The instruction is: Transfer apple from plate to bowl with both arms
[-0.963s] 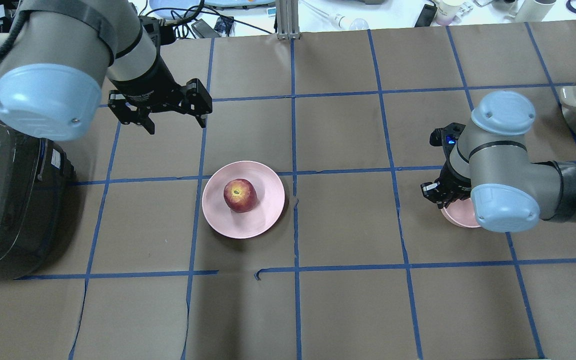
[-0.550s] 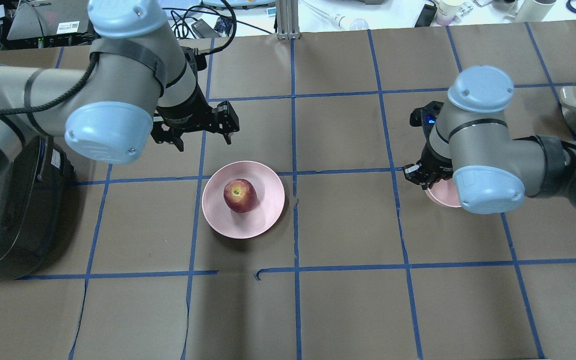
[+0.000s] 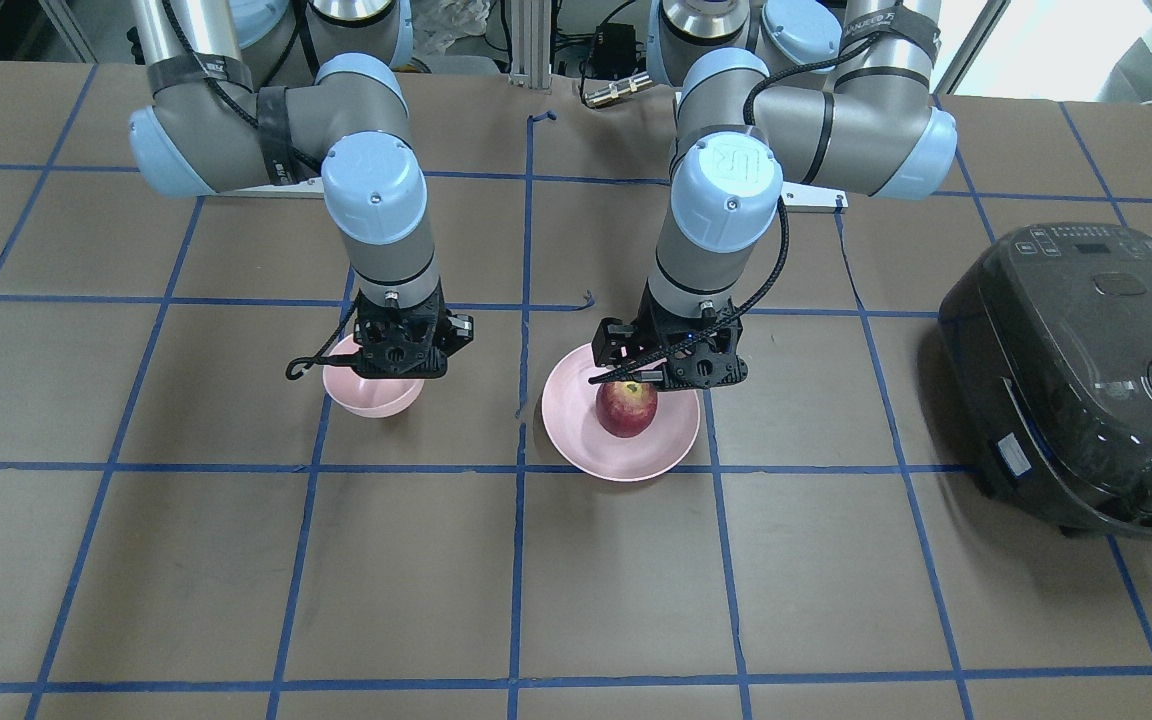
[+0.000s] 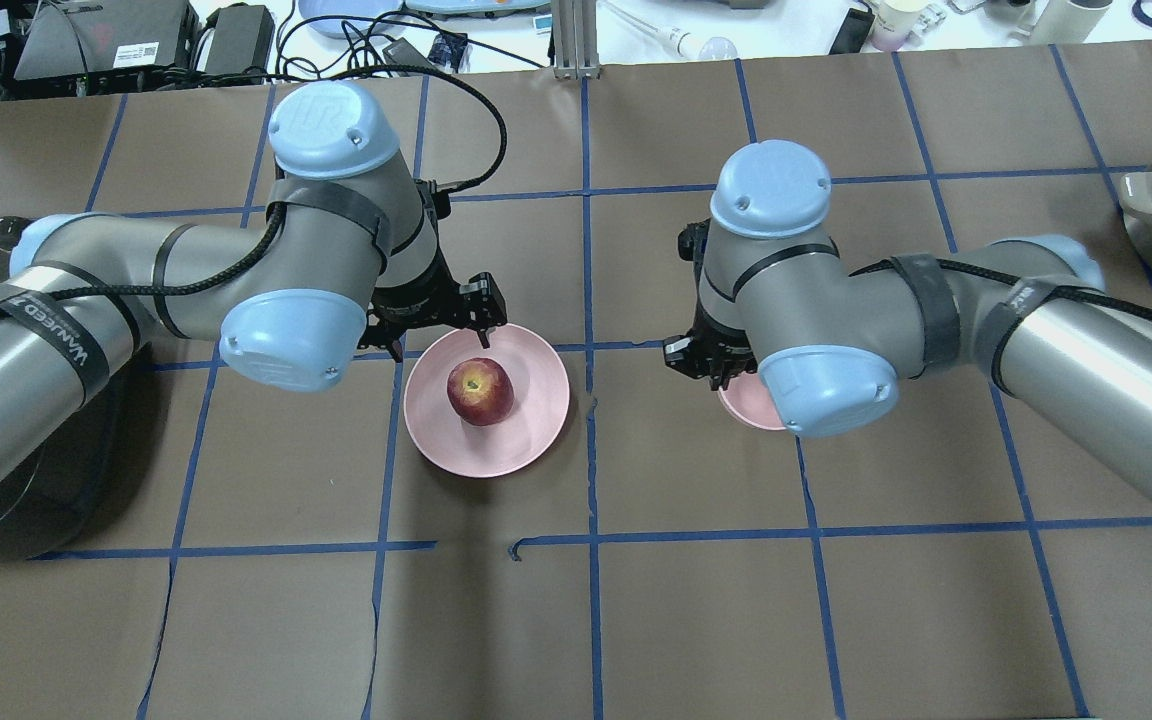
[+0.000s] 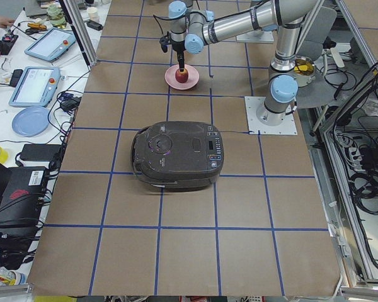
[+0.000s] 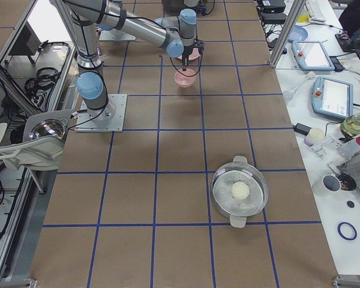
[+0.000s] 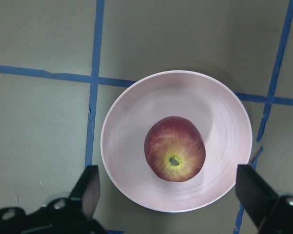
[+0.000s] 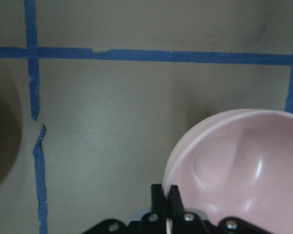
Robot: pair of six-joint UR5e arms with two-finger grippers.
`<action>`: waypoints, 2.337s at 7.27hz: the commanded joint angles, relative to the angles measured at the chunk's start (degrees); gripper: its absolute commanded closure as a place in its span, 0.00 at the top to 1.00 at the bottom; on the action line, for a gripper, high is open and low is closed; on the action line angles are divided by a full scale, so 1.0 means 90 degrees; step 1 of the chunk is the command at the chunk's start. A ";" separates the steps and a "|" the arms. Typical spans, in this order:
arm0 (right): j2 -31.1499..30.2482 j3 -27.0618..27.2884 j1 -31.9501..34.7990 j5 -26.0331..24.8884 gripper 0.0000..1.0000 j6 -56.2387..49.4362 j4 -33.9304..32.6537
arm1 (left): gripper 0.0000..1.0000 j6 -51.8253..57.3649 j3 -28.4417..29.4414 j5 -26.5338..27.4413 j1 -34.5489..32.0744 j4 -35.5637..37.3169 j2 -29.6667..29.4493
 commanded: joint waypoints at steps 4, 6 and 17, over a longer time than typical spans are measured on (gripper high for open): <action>-0.0061 -0.0631 -0.0032 -0.0410 1.00 0.0117 -0.0015 | 1.00 0.0003 -0.0081 -0.0111 -0.0135 0.0755 -0.0578; -0.0170 -0.1811 -0.0576 -0.0727 1.00 0.0038 0.1631 | 1.00 -0.0229 -0.0072 -0.0101 -0.0145 0.0765 -0.0773; -0.1440 -0.3233 -0.1527 -0.0113 1.00 -0.0587 0.3865 | 0.07 -0.2235 0.0835 -0.0852 -0.0475 0.0785 -0.0891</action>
